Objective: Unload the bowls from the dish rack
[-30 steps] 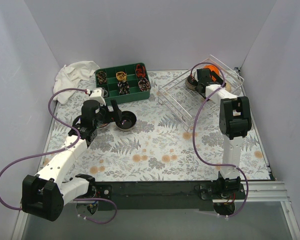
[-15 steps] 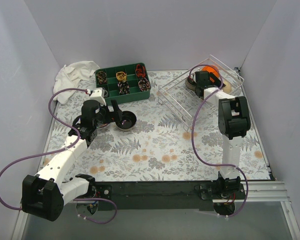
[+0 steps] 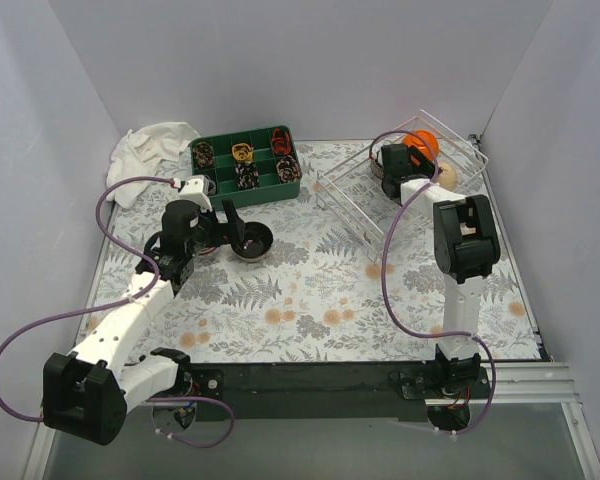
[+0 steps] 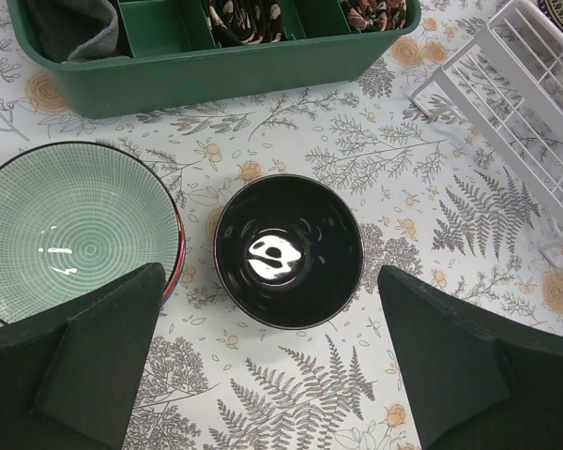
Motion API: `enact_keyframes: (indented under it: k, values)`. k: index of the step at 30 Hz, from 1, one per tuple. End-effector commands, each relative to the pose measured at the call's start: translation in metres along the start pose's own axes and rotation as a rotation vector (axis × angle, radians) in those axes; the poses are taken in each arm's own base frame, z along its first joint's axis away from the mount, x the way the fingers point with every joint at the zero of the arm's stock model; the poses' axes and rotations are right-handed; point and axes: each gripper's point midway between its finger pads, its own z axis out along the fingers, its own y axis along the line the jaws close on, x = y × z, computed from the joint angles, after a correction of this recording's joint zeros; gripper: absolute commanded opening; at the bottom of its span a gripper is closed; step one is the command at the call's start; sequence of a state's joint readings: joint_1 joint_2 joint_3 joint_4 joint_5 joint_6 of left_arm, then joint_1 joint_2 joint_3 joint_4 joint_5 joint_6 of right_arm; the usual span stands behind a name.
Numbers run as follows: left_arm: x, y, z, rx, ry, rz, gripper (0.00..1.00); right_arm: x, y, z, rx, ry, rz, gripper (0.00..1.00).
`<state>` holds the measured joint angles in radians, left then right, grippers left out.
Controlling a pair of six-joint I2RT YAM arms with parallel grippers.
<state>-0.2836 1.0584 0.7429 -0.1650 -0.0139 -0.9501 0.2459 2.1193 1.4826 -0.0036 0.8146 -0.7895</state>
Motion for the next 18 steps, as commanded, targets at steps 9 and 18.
enact_keyframes:
  k: [9, 18]
  values:
    - [-0.014, -0.007, -0.011, 0.029, -0.051, 0.009, 0.98, -0.033, -0.063, -0.045, 0.14, -0.117, 0.15, 0.38]
    - [-0.016, -0.008, -0.013, 0.031, -0.058, 0.011, 0.98, -0.048, -0.068, -0.072, 0.084, -0.185, 0.268, 0.33]
